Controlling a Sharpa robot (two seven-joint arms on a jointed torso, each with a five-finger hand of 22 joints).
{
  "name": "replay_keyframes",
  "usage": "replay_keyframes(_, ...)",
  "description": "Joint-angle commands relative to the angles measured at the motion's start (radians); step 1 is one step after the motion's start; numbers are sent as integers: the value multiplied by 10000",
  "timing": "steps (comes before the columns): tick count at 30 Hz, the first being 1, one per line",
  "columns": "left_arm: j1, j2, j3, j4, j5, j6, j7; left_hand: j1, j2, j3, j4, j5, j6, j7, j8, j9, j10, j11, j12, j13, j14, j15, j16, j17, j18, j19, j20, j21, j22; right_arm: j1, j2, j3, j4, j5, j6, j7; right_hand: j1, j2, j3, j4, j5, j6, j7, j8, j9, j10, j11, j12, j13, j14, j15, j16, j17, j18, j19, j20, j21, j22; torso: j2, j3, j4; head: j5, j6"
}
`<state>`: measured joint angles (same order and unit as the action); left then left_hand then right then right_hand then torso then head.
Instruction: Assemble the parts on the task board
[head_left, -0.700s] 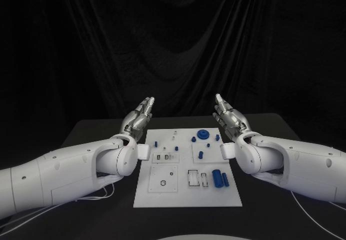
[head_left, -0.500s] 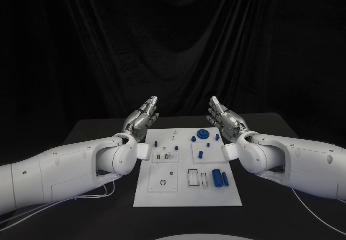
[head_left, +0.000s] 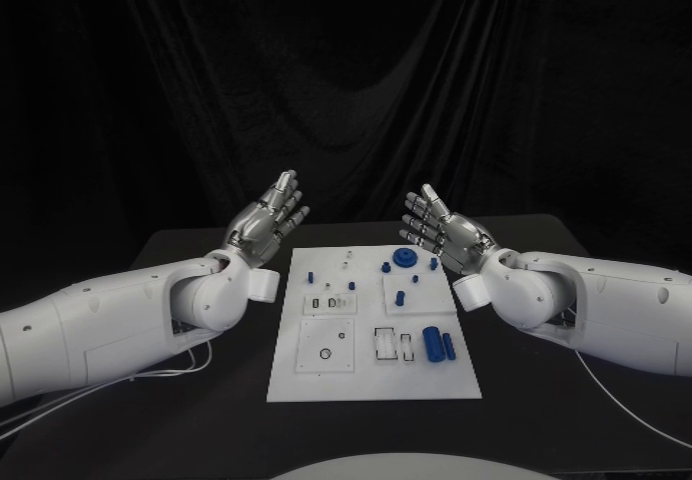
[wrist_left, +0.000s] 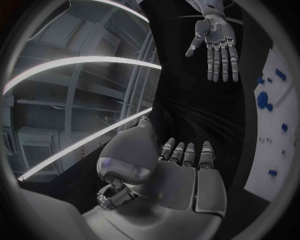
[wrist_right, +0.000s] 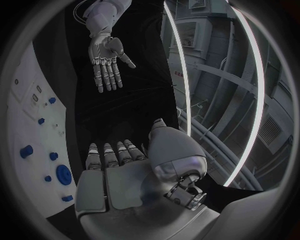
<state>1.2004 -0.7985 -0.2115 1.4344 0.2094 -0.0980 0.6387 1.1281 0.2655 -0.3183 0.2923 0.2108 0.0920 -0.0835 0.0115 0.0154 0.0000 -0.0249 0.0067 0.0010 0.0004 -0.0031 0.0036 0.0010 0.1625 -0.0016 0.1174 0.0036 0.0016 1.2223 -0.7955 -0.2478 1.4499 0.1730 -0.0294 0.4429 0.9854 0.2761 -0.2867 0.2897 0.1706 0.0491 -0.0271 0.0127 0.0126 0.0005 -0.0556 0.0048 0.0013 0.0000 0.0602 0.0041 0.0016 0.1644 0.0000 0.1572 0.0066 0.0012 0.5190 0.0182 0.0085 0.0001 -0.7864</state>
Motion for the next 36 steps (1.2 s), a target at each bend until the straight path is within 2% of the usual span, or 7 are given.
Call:
replay_keyframes(1,-31,55,6,20,-960,779,655,102,-16,-10,-16,55,99,40,55,18,0,76,-67,-10,-4,154,-36,-10,172,16,104,-36,-16,21,-13,6,-9,110,1162,-106,203,2,-36,-46,111,112,15,55,15,-5,181,-48,-13,0,133,-41,-16,39,0,117,-66,-12,35,-3,5,-47,-98)
replay_keyframes(10,-34,-6,6,-102,-1839,468,970,652,-90,106,-17,705,397,252,100,56,1,369,-66,-9,-4,648,-36,-10,157,48,539,-4,11,29,-275,6,17,-497,1220,39,1297,-167,90,-342,852,397,186,195,63,-4,646,-37,-9,0,959,-41,-16,53,395,934,228,179,71,1,16,-112,-284)
replay_keyframes(13,-35,-115,5,-135,-2110,311,1165,1144,-154,182,-15,1236,946,494,199,125,587,647,296,188,-2,714,-33,-8,172,216,655,130,107,106,-343,6,-6,-888,1046,133,2167,-274,265,-986,1679,653,420,298,107,57,1363,256,83,140,1273,101,63,139,887,1315,526,323,133,14,39,-56,-305)
replay_keyframes(18,-34,-365,5,-157,-2728,-83,1444,1924,-207,310,-14,2345,1191,439,228,149,747,888,826,260,147,775,161,75,185,461,860,286,187,476,-333,6,-258,-1858,831,-86,3530,-397,556,-1884,2776,1975,1007,784,324,1267,2282,2511,579,4560,1683,3238,1122,-130,5935,1346,3146,1455,409,23,78,50,-351)
replay_keyframes(23,-34,-627,5,-139,-3471,-515,1634,2884,-387,604,-44,3131,1511,609,255,173,907,1037,1306,305,344,890,374,137,191,823,1172,534,295,1069,-256,6,-562,-3290,613,-944,4069,-537,590,-2295,2827,3392,1519,1280,535,2435,2548,4365,752,7644,1039,4892,1490,194,8606,1091,4433,1931,682,38,107,-21,-425)
replay_keyframes(27,-31,-795,6,-77,-3864,-667,1769,3016,-411,640,-48,3206,1630,646,264,183,951,1097,1401,314,379,895,403,142,191,879,1226,574,308,1546,-300,5,-641,-5291,495,-1797,4892,-652,935,-3129,3065,5266,1854,2033,725,4577,2406,5709,695,9821,325,6232,1734,161,10428,312,5905,2705,873,28,145,-103,-386)
replay_keyframes(36,-19,-1017,7,1,-4556,-859,1975,3126,-445,663,-50,3236,1717,628,271,191,964,1114,1442,314,364,865,384,134,188,860,1221,566,299,2516,-181,5,-642,-10936,285,-3550,5097,-1069,1343,-3586,1293,6280,1542,1969,627,5471,2048,5231,612,11297,-196,7336,2037,186,11172,-157,7536,3860,1317,-39,324,-207,-165)
